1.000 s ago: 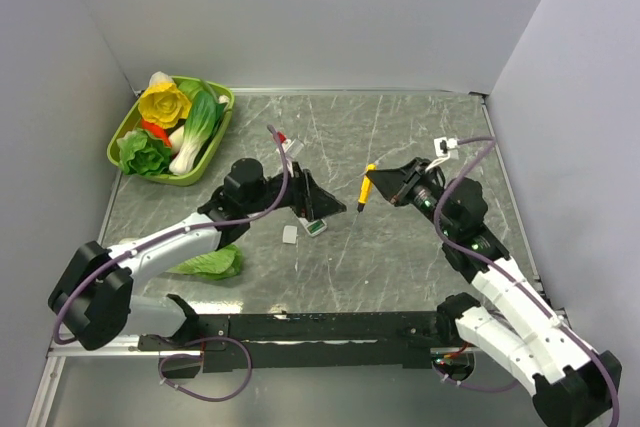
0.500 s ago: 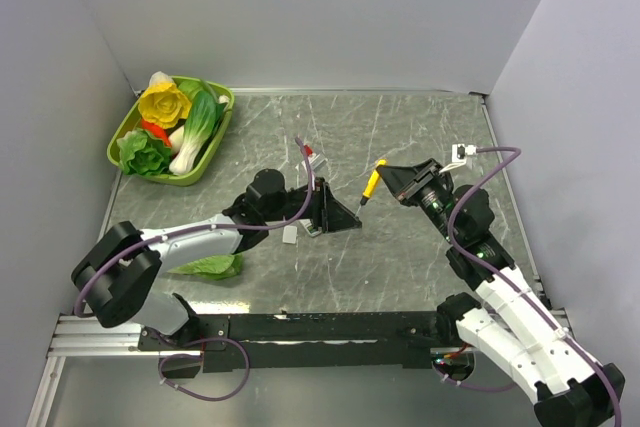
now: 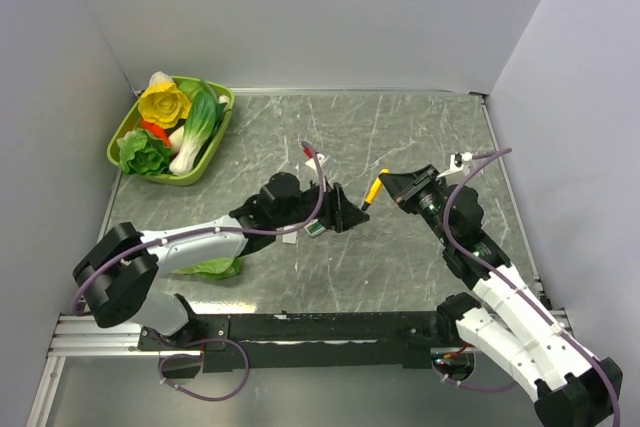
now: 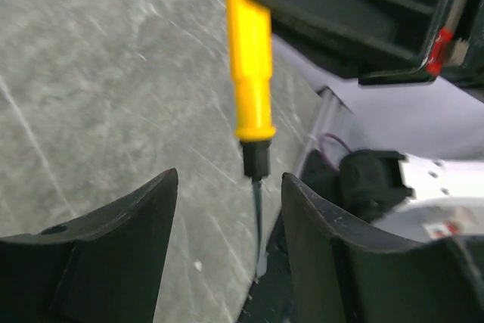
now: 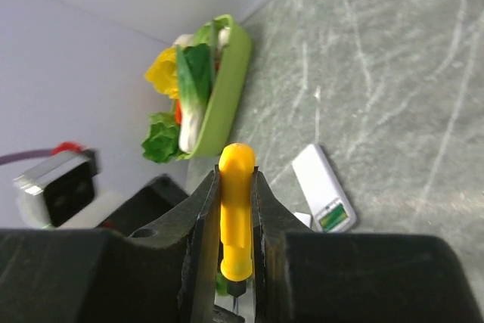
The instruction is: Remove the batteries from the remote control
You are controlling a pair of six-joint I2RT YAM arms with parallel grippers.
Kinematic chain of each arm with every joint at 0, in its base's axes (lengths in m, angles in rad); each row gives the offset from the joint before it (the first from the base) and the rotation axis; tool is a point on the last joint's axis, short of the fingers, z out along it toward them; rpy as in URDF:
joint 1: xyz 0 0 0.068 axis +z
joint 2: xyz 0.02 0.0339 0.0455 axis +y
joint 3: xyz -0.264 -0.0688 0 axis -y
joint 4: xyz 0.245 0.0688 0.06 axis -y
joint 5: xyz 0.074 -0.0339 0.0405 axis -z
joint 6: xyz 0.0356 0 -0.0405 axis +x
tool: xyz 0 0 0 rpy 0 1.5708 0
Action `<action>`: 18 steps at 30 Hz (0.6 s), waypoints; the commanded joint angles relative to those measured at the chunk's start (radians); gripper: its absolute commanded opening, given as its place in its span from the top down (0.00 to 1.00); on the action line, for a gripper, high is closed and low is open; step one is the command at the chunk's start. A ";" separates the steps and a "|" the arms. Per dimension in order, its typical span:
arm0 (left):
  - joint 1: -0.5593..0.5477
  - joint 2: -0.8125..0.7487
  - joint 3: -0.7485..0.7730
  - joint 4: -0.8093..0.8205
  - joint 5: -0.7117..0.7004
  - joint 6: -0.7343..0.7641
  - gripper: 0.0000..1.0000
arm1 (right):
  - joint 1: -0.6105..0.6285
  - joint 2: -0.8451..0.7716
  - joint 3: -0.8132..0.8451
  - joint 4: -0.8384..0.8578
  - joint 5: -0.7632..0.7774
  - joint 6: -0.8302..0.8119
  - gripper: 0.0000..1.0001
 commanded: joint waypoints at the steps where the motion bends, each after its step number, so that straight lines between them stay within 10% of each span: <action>1: -0.066 -0.027 0.083 -0.090 -0.279 0.195 0.38 | 0.010 0.021 0.057 -0.066 0.052 0.051 1.00; 18: -0.080 0.101 0.188 -0.150 -0.241 0.211 0.45 | 0.022 0.030 0.023 -0.040 0.045 0.085 1.00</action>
